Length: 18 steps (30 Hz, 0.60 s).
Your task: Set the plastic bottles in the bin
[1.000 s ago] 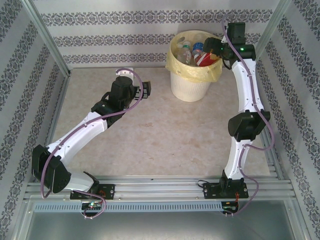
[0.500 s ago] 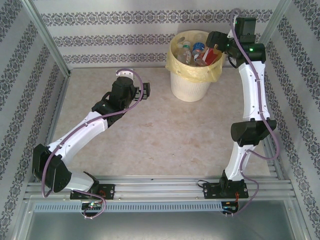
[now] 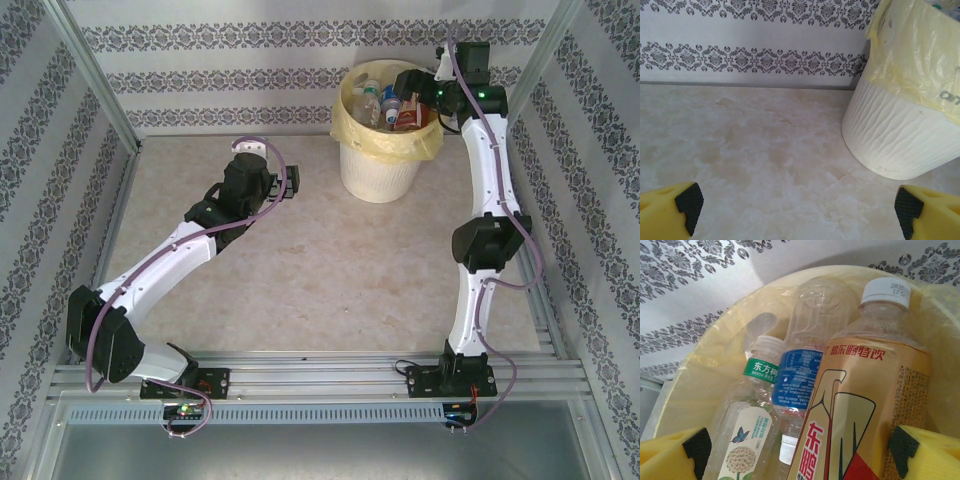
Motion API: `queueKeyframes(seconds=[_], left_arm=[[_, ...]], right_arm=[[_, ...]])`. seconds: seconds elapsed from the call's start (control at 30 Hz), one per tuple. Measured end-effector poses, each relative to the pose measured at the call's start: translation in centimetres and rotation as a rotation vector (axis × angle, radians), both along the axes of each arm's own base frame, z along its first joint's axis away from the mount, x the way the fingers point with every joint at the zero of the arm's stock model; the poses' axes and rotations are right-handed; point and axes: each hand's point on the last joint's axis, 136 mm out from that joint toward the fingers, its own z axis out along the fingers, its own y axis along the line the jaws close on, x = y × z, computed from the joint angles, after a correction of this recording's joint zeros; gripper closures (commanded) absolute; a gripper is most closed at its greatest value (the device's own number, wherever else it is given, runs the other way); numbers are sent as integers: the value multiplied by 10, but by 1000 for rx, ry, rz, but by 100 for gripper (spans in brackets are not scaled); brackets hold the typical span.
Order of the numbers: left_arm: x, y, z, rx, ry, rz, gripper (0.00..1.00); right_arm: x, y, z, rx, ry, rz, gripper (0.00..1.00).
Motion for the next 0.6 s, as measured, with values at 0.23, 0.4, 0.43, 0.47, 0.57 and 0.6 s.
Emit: queueKeyframes(seconds=[0.23,0.4,0.43,0.47,0.57,0.6], left_arm=[[7,-2,-19,21,41,1,0],[7,-2,-32,40,76,3,0],[8,-2,-31,40,75,3,0],[8,-2,-30,38,72,4,0],[9,0,-28,34,68,14,0],[9,1,-28,36,68,22,1]], right_arm=[[0,0,0,-19,-23,-10,6],[-12,2,11,-23,8,-10,5],[-16,4,15,-23,10,-7,5],[-20,7,20,-24,6,-1,4],[-34,17,35,-28,-16,12,2],[-43,19,41,-32,-23,12,2]])
